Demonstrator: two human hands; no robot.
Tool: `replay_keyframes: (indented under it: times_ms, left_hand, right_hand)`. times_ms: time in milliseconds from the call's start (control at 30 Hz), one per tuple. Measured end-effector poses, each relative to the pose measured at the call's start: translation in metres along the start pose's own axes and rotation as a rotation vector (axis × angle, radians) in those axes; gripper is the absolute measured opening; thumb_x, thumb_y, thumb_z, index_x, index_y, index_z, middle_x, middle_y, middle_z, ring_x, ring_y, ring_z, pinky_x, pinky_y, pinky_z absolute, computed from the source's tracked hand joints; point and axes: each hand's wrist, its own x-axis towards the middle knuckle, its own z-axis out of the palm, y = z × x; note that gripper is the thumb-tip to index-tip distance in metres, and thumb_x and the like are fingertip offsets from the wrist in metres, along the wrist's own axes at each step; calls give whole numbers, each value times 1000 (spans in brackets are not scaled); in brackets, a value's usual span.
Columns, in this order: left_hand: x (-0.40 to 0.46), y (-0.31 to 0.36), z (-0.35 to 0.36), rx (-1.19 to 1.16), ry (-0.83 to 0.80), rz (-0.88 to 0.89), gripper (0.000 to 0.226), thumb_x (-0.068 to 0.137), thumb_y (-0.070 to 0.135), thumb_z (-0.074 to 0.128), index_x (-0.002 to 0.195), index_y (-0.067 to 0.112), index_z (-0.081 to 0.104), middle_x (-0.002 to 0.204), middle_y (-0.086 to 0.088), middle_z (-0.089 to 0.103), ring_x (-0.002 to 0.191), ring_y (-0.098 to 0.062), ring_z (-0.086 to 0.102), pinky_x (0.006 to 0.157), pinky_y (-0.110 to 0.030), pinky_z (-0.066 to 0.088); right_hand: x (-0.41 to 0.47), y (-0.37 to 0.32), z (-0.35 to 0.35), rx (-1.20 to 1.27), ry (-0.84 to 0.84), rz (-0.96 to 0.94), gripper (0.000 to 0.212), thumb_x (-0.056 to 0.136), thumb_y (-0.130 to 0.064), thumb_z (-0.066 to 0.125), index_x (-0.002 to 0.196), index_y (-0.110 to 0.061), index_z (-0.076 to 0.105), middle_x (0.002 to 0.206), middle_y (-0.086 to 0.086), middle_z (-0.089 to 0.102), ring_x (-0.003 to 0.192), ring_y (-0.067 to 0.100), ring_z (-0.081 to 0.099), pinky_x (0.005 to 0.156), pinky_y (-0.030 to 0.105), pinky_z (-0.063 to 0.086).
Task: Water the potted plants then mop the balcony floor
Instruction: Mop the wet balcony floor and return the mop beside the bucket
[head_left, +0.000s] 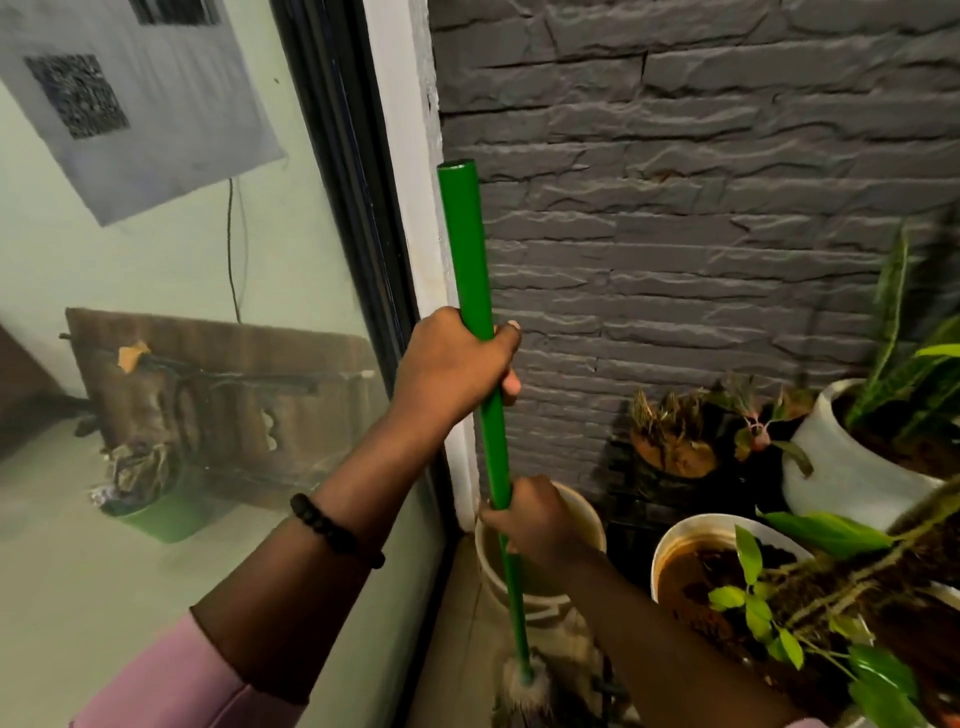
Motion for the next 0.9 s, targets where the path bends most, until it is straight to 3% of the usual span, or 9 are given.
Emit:
replay_keyframes:
  times_ms: [133,233,333,400,467,533,633,767,900]
  left_hand:
    - [47,10,-15,-27,17,-9,27,87,29,57,66,13,62,58,-4,73,60,-21,75,82,-42,62]
    - [81,14,-27,-46,16,14,21,85,26,57,79,6,60,54,-7,70,53,-25,73,77,-46,63]
    - [114,13,-40,-16,47,45,21,86,28,56,77,9,59,52,-5,70,49,-23,72,73,-43,64]
    - [136,6,-44,-3,49,49,24,86,32,56,76,11,62,53,-2,71,49,-20,72,74,-41,64]
    - [156,-12,-39,24,36,23,32,88,40,57,80,10,67,56,0,73,51,-17,73,76,-40,63]
    - [167,-46,-26,45,23,-34,40,91,46,59,82,9,70,58,-1,74,56,-18,74,76,-40,63]
    - [173,-108,1,134,-7,-140,47,94,49,58,84,6,72,62,-2,73,61,-17,72,76,-36,62]
    - [186,-154,20,174,68,-255,49,91,57,59,84,9,71,56,6,66,50,-4,60,57,-23,51]
    - [209,-161,20,234,121,-151,50,86,56,67,104,11,52,90,-4,63,77,-23,61,65,-32,48]
  right_hand:
    - [40,-23,-2,-11,12,-29,32,81,-50,65,92,-20,63,83,6,70,71,22,69,70,41,60]
    - [69,-40,-1,12,0,-47,35,76,-61,63,70,-28,52,66,1,66,49,12,66,51,29,58]
    - [95,-59,0,83,-4,-78,40,72,-66,63,65,-29,49,54,-1,61,36,9,60,35,17,44]
    - [112,-69,3,97,-18,-105,39,72,-66,64,67,-31,49,58,-2,63,39,9,62,38,16,45]
    - [128,-72,11,80,-16,-132,34,72,-62,67,74,-32,51,69,0,69,48,12,66,50,25,55]
    - [143,-71,20,102,-1,-142,33,75,-55,69,93,-29,60,81,3,73,58,14,70,67,36,60]
    - [167,-67,34,167,18,-112,36,81,-45,67,110,-26,61,97,-2,74,66,12,71,77,41,58]
    - [193,-73,49,160,79,-154,21,91,-40,53,108,-31,60,102,-2,73,82,17,70,78,40,56]
    - [221,-81,60,10,125,-116,28,98,-36,42,119,-22,55,107,3,70,93,20,68,85,39,55]
